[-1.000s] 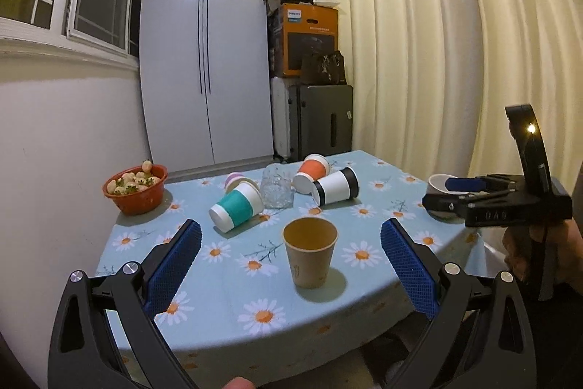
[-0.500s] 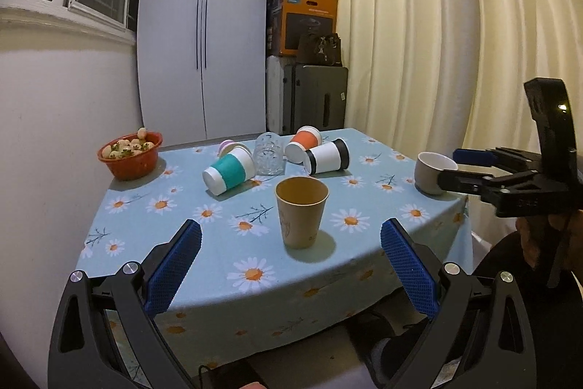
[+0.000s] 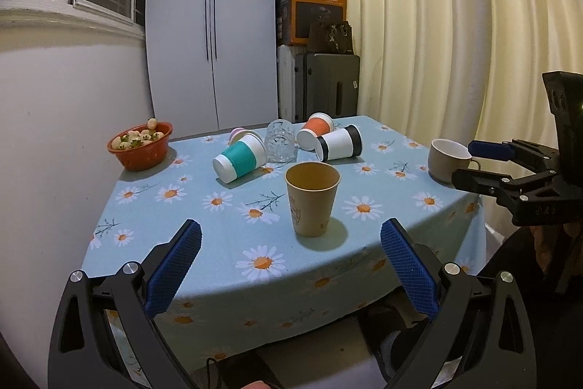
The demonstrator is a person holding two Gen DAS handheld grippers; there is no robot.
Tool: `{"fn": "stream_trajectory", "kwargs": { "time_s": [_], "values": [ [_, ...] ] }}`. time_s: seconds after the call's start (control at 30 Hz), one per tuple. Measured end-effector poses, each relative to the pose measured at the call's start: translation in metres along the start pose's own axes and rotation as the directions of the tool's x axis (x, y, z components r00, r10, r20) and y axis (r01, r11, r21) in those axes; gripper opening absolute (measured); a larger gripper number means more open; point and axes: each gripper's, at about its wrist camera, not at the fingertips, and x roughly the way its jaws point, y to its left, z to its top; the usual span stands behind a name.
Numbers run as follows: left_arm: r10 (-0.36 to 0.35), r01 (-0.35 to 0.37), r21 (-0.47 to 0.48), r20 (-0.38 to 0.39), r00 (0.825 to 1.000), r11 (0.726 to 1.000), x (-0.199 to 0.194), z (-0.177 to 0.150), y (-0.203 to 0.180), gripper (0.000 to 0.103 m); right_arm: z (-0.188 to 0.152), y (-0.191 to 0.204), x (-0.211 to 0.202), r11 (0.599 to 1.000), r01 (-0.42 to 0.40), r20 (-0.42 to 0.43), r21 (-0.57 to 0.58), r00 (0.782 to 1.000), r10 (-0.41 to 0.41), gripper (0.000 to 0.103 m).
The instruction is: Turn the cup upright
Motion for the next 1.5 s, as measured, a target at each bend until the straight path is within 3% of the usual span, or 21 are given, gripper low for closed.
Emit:
{"fn": "stream_trajectory", "kwargs": {
  "time_s": [1.5],
  "values": [
    [0.011,-0.011,0.001,-0.009,1.0,1.0,0.0034,0.0009,-0.0035,0.096,-0.0011,-0.0025,-0.0026,1.0,0.012,0.002,0.002,1.0,-0.012,0.086]
  ]
}}
